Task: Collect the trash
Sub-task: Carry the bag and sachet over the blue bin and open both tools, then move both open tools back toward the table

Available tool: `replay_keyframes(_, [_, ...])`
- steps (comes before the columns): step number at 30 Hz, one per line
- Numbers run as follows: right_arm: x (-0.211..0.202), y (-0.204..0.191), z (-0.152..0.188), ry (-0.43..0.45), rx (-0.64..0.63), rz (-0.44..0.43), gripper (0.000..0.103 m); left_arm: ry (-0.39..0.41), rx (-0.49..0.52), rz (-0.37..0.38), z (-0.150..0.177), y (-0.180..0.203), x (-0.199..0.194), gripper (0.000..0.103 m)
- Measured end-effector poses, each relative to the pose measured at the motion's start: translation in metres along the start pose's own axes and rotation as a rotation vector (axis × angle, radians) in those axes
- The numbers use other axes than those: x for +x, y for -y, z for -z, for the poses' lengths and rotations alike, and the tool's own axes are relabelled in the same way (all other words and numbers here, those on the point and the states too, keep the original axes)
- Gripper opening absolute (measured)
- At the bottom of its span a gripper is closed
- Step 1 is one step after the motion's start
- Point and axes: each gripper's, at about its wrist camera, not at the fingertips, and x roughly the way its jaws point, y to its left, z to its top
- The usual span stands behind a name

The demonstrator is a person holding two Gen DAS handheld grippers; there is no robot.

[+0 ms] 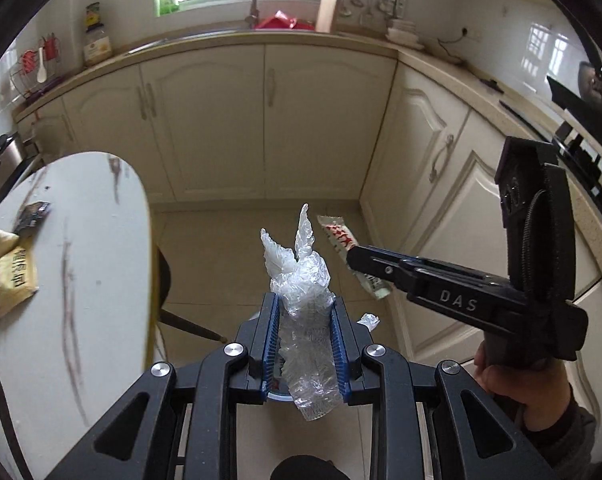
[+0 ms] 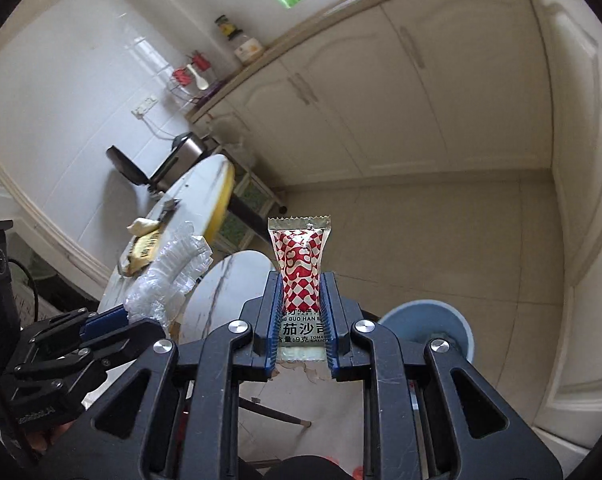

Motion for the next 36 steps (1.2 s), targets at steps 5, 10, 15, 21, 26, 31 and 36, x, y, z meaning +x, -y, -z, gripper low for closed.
replay_keyframes(5, [0.052, 0.060, 0.014, -0.070, 0.129, -0.009, 0.030, -0.133, 0.017, -0.006, 0.004, -0.011, 0.068, 0.021])
replay_keyframes(10, [0.079, 0.103, 0.029, -0.116, 0.204, 0.078, 0.050, -0.247, 0.036, -0.032, 0.012, -0.026, 0.118, 0.023])
replay_keyframes(15, [0.081, 0.121, 0.030, -0.106, 0.219, 0.149, 0.055, -0.287, 0.037, -0.057, 0.004, -0.037, 0.151, 0.028])
replay_keyframes(21, [0.076, 0.125, 0.029, -0.093, 0.210, 0.161, 0.057, -0.294, 0.039, -0.081, -0.016, -0.021, 0.174, 0.065])
replay_keyframes(26, [0.058, 0.110, 0.027, -0.058, 0.195, 0.168, 0.058, -0.247, 0.043, -0.079, -0.023, -0.003, 0.155, 0.070])
replay_keyframes(31, [0.025, 0.075, 0.021, 0.007, 0.150, 0.158, 0.063, -0.106, 0.059, -0.097, -0.023, 0.004, 0.080, 0.075])
replay_keyframes(36, [-0.017, 0.015, 0.014, 0.102, 0.054, 0.134, 0.068, 0.066, 0.045, -0.103, -0.009, 0.013, -0.013, 0.085])
